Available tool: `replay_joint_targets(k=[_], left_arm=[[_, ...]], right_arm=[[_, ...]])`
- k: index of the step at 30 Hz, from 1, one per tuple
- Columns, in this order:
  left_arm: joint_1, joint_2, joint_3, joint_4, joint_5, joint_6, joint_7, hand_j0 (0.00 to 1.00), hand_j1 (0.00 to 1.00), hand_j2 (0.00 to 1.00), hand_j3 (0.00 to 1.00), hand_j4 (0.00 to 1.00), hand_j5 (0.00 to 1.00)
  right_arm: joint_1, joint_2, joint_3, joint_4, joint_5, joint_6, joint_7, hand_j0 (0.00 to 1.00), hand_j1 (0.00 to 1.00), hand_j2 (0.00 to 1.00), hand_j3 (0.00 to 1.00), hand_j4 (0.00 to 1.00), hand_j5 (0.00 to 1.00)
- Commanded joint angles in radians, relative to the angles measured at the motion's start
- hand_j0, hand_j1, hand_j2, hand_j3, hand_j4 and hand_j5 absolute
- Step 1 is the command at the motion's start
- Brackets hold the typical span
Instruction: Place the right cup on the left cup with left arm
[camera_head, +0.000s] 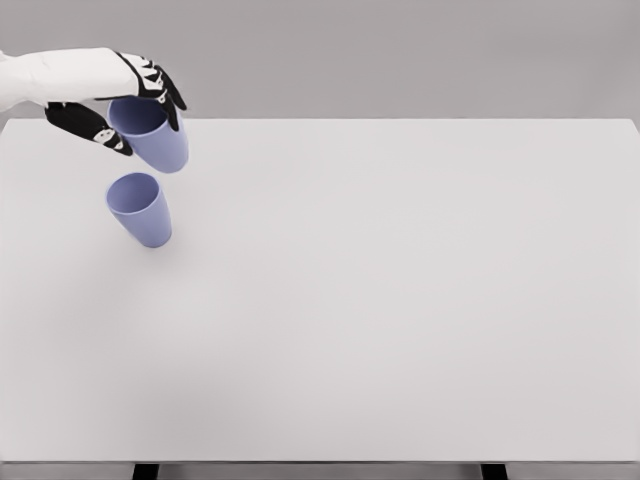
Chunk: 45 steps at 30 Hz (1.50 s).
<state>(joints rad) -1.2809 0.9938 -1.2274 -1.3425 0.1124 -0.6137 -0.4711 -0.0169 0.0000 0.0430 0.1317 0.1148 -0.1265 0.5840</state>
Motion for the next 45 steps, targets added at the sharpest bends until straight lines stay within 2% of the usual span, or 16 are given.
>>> replay_joint_targets(k=[1,6,14,35,45], left_arm=[[0.0,0.019,-0.001,0.0,0.007,0.003,-0.011,0.57,0.57,0.57,0.57,0.57,0.57],[-0.035,0.057,-0.058,0.005,0.007,0.003,-0.021,0.57,0.57,0.57,0.57,0.57,0.57],[-0.035,0.08,-0.099,0.014,0.007,0.003,-0.021,0.58,0.58,0.58,0.58,0.58,0.58],[-0.034,0.071,-0.101,0.028,0.007,0.003,-0.018,0.58,0.58,0.58,0.58,0.58,0.58],[-0.031,0.08,-0.101,0.006,0.021,0.003,-0.017,0.58,0.58,0.58,0.58,0.58,0.58]], right_arm=[[0.0,0.0,0.0,0.0,0.0,-0.001,0.0,1.0,1.0,1.0,1.0,1.0,1.0],[0.0,0.0,0.0,0.0,0.002,-0.001,0.0,1.0,1.0,1.0,1.0,1.0,1.0],[0.0,0.0,0.0,0.0,0.0,-0.001,0.0,1.0,1.0,1.0,1.0,1.0,1.0],[0.0,0.0,0.0,0.0,0.0,-0.001,0.0,1.0,1.0,1.0,1.0,1.0,1.0],[0.0,0.0,0.0,0.0,0.0,-0.001,0.0,1.0,1.0,1.0,1.0,1.0,1.0]])
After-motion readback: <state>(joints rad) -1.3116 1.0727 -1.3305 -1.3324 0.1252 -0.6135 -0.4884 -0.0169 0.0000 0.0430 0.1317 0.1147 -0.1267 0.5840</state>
